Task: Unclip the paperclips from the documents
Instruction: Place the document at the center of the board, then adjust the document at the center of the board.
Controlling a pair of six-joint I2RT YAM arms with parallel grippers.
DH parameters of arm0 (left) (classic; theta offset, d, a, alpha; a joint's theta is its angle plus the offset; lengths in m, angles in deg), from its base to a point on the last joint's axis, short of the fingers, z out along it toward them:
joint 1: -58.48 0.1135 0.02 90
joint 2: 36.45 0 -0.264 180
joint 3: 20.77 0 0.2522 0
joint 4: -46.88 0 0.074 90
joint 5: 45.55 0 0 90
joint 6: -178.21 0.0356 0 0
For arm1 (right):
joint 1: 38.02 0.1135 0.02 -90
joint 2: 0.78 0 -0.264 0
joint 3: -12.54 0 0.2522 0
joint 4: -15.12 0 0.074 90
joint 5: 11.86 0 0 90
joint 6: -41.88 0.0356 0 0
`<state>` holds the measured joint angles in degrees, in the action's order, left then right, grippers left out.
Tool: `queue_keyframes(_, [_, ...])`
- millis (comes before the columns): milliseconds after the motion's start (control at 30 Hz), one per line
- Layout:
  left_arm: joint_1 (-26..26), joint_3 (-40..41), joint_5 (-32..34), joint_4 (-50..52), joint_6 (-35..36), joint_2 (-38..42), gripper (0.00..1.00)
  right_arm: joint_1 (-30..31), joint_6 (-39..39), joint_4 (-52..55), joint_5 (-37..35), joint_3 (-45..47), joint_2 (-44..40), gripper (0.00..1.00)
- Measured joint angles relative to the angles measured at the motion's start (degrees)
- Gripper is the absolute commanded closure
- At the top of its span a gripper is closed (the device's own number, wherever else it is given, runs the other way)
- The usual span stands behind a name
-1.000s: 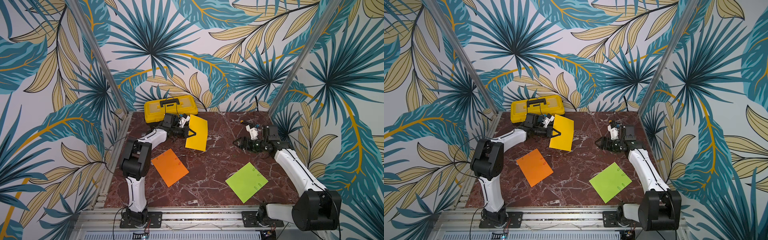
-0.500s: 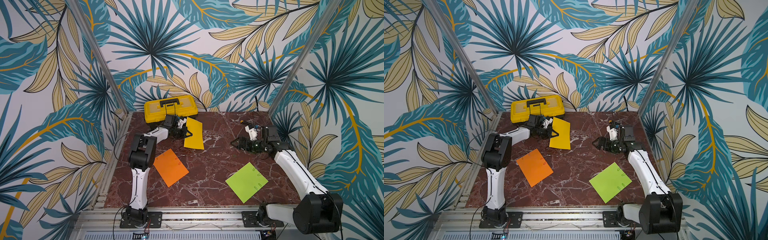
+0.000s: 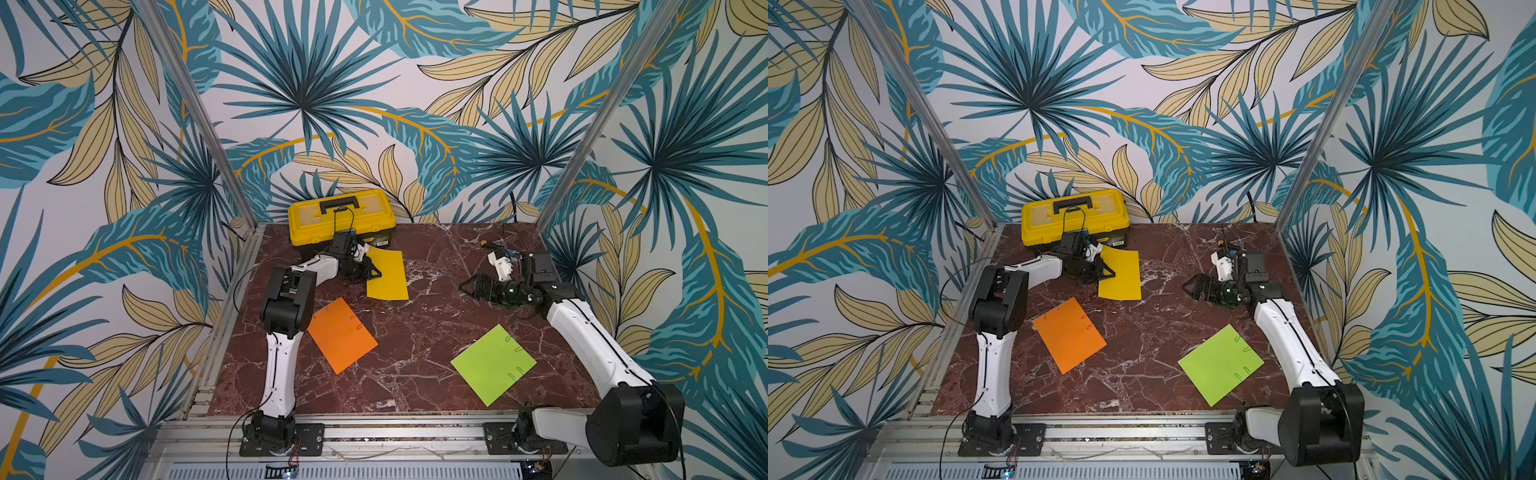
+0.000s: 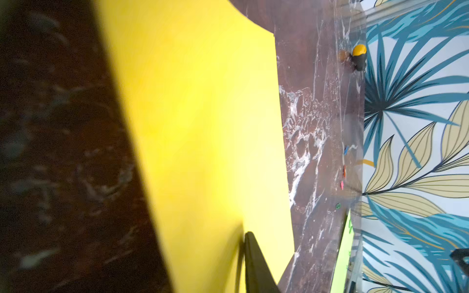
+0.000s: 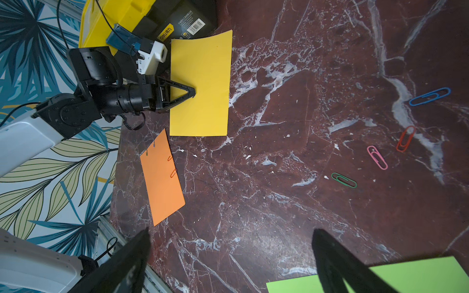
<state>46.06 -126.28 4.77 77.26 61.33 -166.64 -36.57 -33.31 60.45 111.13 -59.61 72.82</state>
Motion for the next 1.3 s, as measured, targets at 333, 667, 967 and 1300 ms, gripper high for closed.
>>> queue_keyframes(333, [0.11, 3.13, 1.75, -0.63, -0.07, 2.93, 0.47, 0.44, -0.02, -0.33, -0.31, 0.79, 1.49, 0.0])
queue_keyframes(667, [0.37, 10.86, 10.25, -0.15, 0.46, 10.29, 0.34, 0.46, 0.02, 1.84, -8.98, 1.16, 3.17, 0.01])
queue_keyframes(967, [0.42, 17.81, 18.14, 0.39, 1.25, 19.78, 0.3, -0.11, 2.93, 4.72, -18.99, 4.33, 4.63, 0.04])
queue_keyframes(1300, [-3.39, 20.85, 22.21, 0.79, 4.55, 28.17, 0.3, -3.13, 8.33, 9.51, -25.09, 12.76, 2.1, 0.04])
